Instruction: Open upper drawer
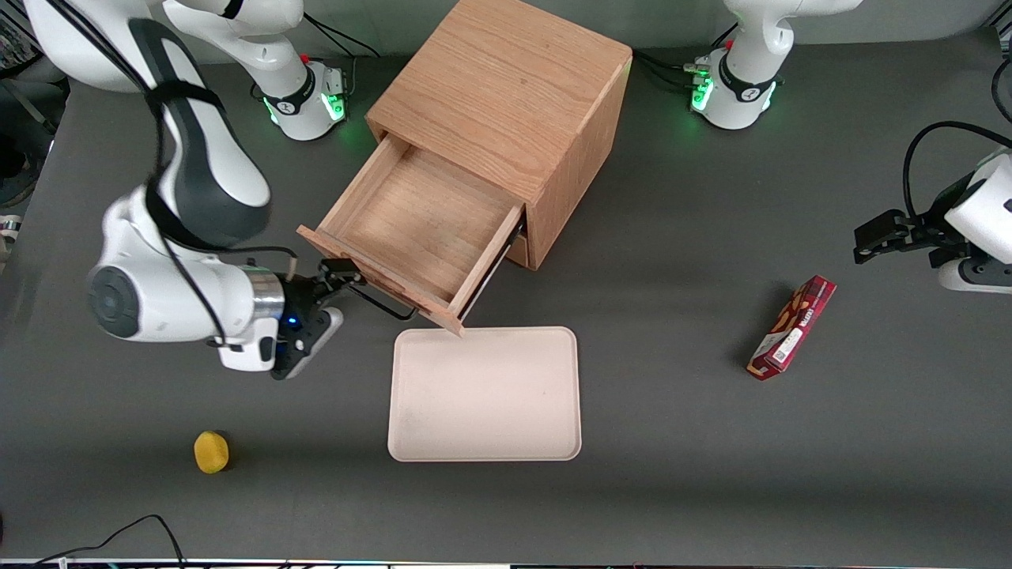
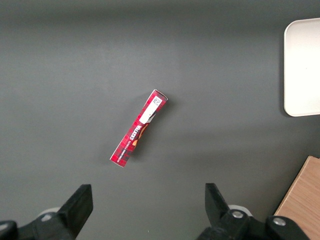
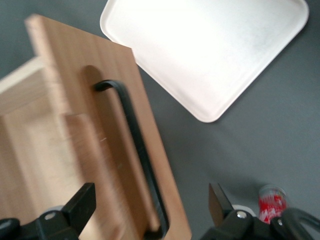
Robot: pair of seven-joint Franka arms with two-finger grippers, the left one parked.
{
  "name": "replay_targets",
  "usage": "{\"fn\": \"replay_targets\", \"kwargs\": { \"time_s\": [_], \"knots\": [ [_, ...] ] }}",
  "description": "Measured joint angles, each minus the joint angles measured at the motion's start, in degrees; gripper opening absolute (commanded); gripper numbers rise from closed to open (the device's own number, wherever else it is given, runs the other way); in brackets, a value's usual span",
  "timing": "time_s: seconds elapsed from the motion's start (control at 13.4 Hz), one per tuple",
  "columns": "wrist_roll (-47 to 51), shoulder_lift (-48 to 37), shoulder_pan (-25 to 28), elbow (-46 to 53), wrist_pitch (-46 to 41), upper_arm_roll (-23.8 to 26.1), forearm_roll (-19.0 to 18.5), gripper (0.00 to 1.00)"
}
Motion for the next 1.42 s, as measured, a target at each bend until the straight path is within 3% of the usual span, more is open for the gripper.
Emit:
{"fn": "replay_targets", "kwargs": {
  "time_s": [0.22,0.67,1.05,1.2,1.42],
  "knots": [
    [7.53,-4.05,-0.07,4.05,-6.28,-3.16,-0.64,1.00],
    [20.65,-18.45,-0.10,1.04,-16.27,-8.86,-8.96,1.00],
    [20.97,-30.12,-0.32,-19.10,-10.51,-14.75,-13.29,1.00],
    [21.13,-31.40,-0.10,-21.33,-9.56,-14.73,-15.65,1.00],
    [27.12,-31.36,0.17,-20.73,-6.15,-14.67,-15.87,1.00]
  ]
}}
